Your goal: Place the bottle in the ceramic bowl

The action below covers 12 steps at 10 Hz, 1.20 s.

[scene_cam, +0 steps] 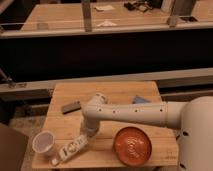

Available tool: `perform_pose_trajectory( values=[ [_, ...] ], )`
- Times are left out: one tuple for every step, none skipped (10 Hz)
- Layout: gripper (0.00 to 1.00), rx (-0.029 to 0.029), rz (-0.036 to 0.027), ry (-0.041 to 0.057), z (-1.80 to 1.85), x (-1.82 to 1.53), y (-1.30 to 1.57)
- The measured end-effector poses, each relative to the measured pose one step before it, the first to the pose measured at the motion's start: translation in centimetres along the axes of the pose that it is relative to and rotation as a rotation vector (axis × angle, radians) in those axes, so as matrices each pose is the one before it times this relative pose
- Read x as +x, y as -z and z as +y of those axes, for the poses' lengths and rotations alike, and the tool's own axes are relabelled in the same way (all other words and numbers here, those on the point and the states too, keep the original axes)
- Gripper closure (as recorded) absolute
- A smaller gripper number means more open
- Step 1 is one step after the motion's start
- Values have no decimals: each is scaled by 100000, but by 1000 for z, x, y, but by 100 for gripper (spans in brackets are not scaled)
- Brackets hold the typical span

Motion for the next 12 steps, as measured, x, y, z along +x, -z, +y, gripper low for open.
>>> perform_pose_trajectory(
  values=[
    [97, -84, -36, 396, -140, -368, 1088],
    [97, 31, -87, 263, -79, -105, 259],
    [97, 669, 477, 647, -49, 116, -175],
    [97, 324, 302, 127, 86, 332, -526],
    [97, 491, 188, -136, -5, 365, -212],
    [97, 136, -101, -417, -20, 215, 398],
    [97, 241, -124, -301, -108, 20, 978],
    [97, 457, 91, -44, -196, -120, 1615],
    [97, 431, 453, 309, -94, -69, 879],
    [97, 309, 216, 443, -22, 15, 285],
    [97, 749, 175, 484, -45, 165, -132],
    [97, 557, -134, -443, 273, 361, 20]
  ],
)
